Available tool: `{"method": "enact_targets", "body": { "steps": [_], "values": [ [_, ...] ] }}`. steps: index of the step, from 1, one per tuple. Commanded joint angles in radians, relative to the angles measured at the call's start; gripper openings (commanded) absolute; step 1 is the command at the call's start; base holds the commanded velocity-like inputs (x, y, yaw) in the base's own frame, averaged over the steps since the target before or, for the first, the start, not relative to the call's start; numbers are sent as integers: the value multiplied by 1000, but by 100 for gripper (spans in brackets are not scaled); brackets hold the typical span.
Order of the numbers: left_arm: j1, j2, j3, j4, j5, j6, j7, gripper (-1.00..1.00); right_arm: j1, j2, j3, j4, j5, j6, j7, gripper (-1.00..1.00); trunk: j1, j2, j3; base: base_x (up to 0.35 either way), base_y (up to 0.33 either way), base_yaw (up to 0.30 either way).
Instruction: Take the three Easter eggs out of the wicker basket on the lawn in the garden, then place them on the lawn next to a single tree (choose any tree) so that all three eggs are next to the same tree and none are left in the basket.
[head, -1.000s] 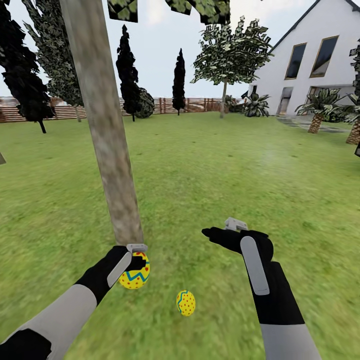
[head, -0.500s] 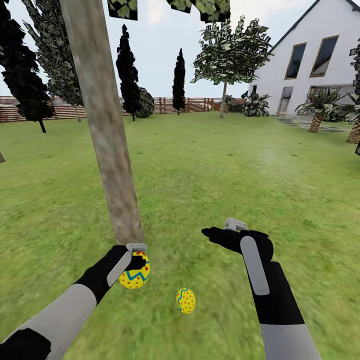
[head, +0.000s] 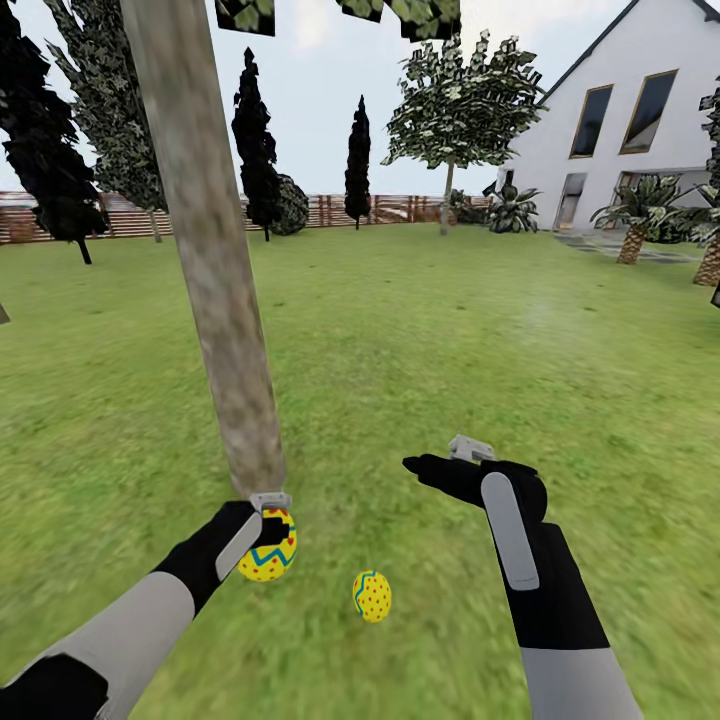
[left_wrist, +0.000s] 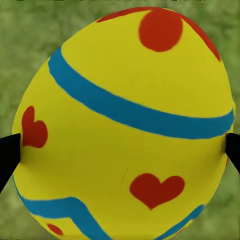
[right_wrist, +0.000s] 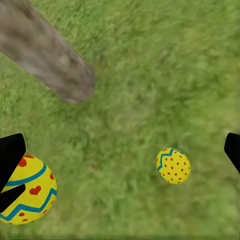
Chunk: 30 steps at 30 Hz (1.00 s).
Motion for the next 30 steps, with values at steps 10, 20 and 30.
{"method": "enact_targets", "body": {
  "steps": [10, 20, 30],
  "values": [
    [-1, -16, -12, 5, 10, -21, -62, -100, 1, -1, -5, -2, -8, 2, -10, 100, 38, -71, -32, 0, 0, 0],
    [-1, -18, -12, 6, 10, -21, -117, -100, 4, -1, -6, -2, -8, 2, -10, 100, 77, -141, -64, 0, 0, 0],
    [-1, -18, -12, 6, 13, -5, -111, -100, 5, -1, -8, -3, -8, 2, -10, 100, 111, -204, -92, 0, 0, 0]
  ]
}}
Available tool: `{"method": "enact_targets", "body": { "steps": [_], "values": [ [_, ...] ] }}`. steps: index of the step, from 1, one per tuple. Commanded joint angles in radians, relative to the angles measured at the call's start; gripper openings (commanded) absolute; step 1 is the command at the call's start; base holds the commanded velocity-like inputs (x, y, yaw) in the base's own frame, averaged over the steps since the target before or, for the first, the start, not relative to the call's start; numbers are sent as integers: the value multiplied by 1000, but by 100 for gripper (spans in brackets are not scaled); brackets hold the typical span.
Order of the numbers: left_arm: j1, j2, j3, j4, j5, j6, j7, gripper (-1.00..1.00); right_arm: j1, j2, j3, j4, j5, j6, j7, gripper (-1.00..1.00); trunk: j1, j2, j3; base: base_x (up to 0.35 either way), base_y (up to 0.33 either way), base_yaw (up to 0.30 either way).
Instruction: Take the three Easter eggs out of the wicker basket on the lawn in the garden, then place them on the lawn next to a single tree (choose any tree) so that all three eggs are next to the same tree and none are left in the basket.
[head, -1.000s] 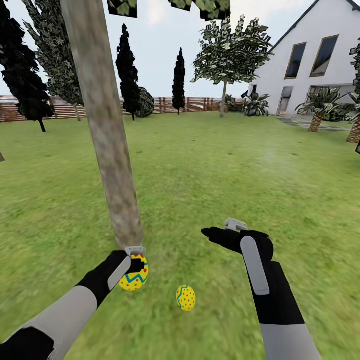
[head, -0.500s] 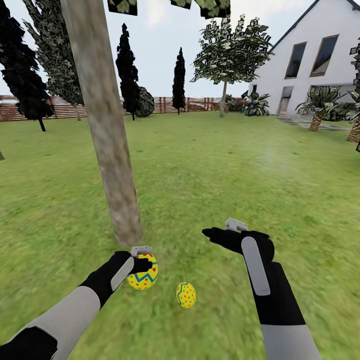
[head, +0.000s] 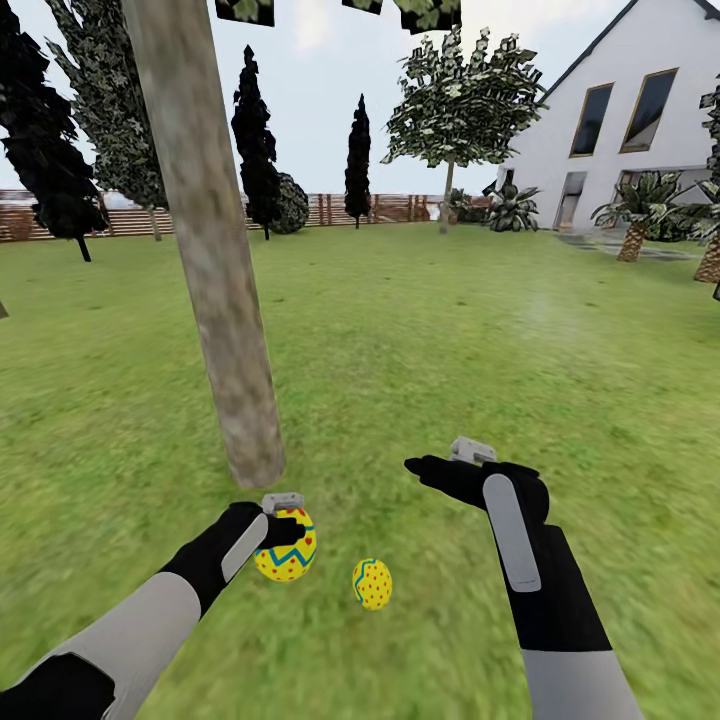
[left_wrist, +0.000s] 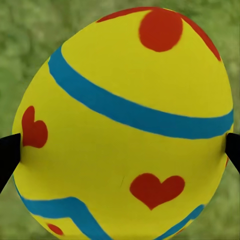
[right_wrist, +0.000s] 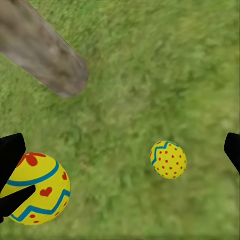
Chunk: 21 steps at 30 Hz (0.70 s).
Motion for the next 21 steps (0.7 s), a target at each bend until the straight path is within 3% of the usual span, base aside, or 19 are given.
{"method": "enact_targets", "body": {
  "steps": [1, 6, 11, 21],
  "values": [
    [-1, 2, -8, -2, 10, 2, 8, -100, -1, 0, -1, -1, -10, 3, -10, 100, 0, 0, -1, 0, 0, 0],
    [-1, 2, -7, -2, 10, 3, 8, -100, -1, 0, -1, -2, -10, 3, -10, 100, 0, 0, -1, 0, 0, -13],
    [-1, 2, -7, -5, 8, 3, 7, -100, -1, 0, -1, -2, -10, 3, -10, 100, 0, 0, 3, 0, 0, -182],
    [1, 3, -7, -7, 8, 0, 12, -100, -1, 0, -1, -2, -10, 3, -10, 100, 38, -70, -27, 0, 0, -45]
  ]
}}
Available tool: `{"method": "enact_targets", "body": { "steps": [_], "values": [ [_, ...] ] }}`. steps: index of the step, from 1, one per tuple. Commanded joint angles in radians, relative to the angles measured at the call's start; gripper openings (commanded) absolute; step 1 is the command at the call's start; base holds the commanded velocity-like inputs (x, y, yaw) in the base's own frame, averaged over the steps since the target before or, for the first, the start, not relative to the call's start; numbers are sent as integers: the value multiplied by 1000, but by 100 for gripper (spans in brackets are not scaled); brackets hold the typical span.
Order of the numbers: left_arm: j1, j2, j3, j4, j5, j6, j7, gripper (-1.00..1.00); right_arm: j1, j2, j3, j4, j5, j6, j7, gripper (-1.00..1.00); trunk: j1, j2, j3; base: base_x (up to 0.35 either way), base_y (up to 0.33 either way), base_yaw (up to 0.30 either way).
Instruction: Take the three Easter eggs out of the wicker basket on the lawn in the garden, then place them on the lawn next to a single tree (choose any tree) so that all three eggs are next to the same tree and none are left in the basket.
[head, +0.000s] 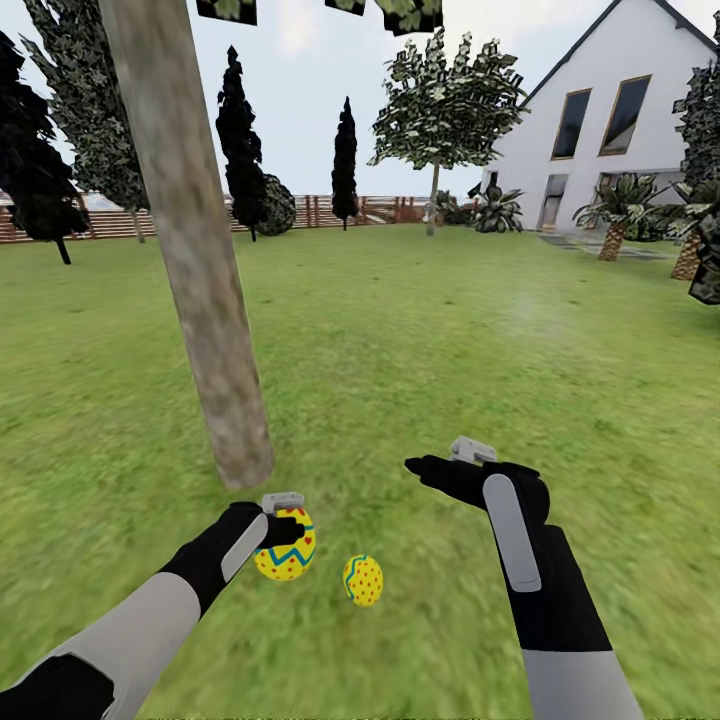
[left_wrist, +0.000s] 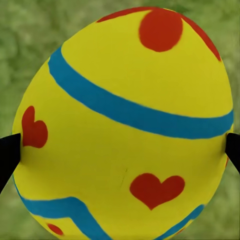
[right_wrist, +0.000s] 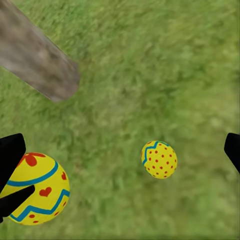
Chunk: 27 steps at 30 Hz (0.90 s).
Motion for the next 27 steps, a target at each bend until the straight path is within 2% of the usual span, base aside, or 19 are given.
{"method": "enact_targets", "body": {
  "steps": [1, 27],
  "values": [
    [-1, 2, -8, -3, 10, 2, 9, -100, -1, 0, 1, -1, -11, 3, -10, 100, 4, -8, -4, 0, 0, -1],
    [-1, 3, 1, -3, 12, -1, 44, -100, -1, 0, 2, -1, -12, 3, -12, 100, 103, -190, -86, 0, 0, 0]
  ]
}}
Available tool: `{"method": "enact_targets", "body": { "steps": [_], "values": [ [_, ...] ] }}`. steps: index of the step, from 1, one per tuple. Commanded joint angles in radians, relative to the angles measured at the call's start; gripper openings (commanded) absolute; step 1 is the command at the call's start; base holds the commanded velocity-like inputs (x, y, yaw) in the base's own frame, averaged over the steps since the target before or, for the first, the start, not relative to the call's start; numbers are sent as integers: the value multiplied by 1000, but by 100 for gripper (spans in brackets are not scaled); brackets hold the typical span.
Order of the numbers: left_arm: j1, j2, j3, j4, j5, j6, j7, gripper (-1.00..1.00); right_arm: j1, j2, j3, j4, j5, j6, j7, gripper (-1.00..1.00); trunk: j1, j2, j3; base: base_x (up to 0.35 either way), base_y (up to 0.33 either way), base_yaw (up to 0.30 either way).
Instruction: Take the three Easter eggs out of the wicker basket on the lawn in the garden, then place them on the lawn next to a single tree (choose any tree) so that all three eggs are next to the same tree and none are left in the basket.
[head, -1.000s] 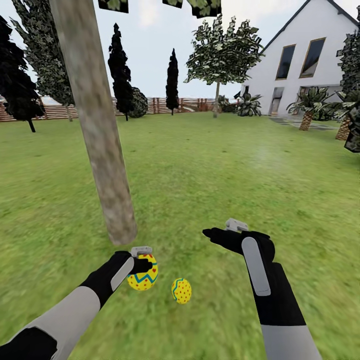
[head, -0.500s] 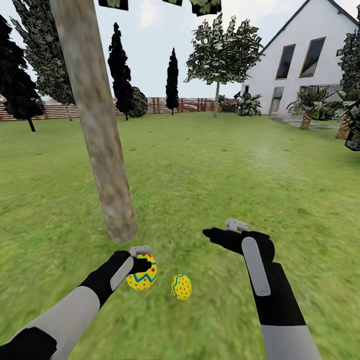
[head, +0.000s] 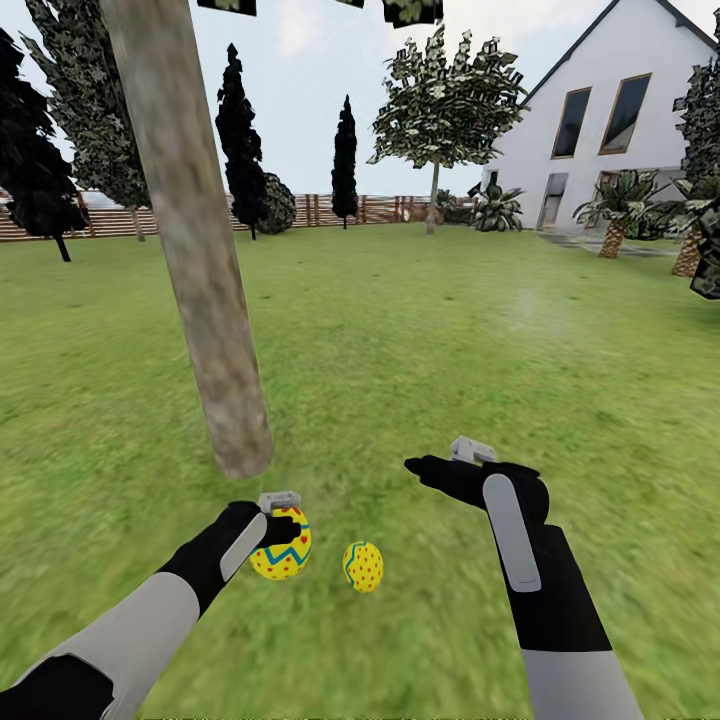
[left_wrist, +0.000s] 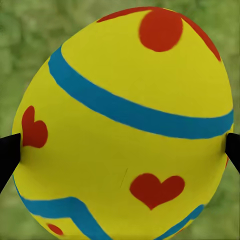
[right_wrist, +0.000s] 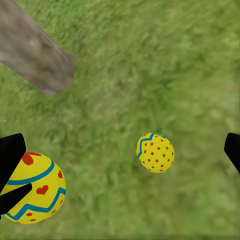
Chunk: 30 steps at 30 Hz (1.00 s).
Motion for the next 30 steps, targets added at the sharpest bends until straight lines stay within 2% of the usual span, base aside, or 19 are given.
{"method": "enact_targets", "body": {
  "steps": [1, 21, 30],
  "values": [
    [-1, 2, -8, -2, 10, 1, 9, -100, -1, 0, 0, -1, -10, 3, -11, 100, 4, -8, -4, 0, 0, 0],
    [0, 4, -6, -5, 11, 0, 8, -100, -1, 0, -2, -1, -9, 3, -9, 100, 80, -148, -67, 0, 0, 0],
    [0, 8, -6, -9, 11, 0, 3, -100, -1, 0, -1, -1, -9, 3, -10, 100, 80, -148, -67, 0, 0, 0]
  ]
}}
